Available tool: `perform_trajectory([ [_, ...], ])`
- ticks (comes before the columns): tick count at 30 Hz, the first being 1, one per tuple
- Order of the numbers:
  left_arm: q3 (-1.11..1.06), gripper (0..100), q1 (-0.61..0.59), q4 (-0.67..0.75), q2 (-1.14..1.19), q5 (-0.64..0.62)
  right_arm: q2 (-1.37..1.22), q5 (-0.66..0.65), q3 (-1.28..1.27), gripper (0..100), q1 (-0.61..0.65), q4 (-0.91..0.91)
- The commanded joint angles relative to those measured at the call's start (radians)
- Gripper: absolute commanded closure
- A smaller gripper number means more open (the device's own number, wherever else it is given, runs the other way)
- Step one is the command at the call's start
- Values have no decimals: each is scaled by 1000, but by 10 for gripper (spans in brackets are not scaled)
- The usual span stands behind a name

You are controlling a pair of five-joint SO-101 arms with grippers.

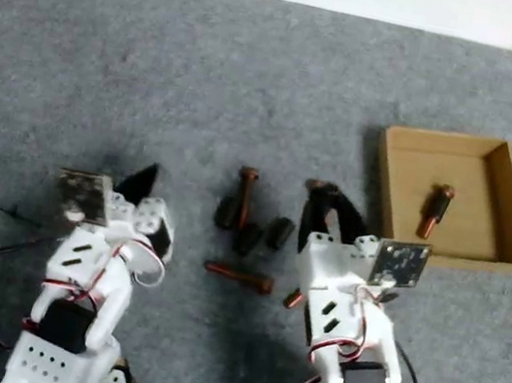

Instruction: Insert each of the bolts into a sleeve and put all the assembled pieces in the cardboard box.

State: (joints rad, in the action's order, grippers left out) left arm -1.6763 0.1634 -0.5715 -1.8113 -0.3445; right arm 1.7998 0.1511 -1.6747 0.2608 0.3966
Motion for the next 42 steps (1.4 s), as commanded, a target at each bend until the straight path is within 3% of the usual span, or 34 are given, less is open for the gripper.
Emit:
perform_trajectory([
  [1, 59, 993, 71, -133, -12, 38, 4, -6, -136, 994, -45, -41],
  [4, 99, 993, 74, -193, -12, 41, 4, -5, -136, 994, -45, -41],
  [13, 105, 993, 79, -190, -12, 64, -5, -5, -136, 994, -45, -35],
  [21, 105, 993, 191, -44, 108, 104, -5, -5, -136, 994, -45, -4],
  [25, 194, 993, 194, 97, 381, 126, -5, -5, -136, 994, -45, -4],
  [31, 604, 990, 226, 107, 1020, 118, -2, -5, -136, 994, -45, -4],
  [34, 823, 988, 232, 104, 1343, 28, -2, -5, -136, 994, -45, -4],
  [38, 1032, 883, 239, 101, 1676, -29, 1, -5, -136, 994, -45, -4],
  [42, 1124, 765, 243, 100, 1831, -31, 2, -6, -136, 994, -45, -5],
])
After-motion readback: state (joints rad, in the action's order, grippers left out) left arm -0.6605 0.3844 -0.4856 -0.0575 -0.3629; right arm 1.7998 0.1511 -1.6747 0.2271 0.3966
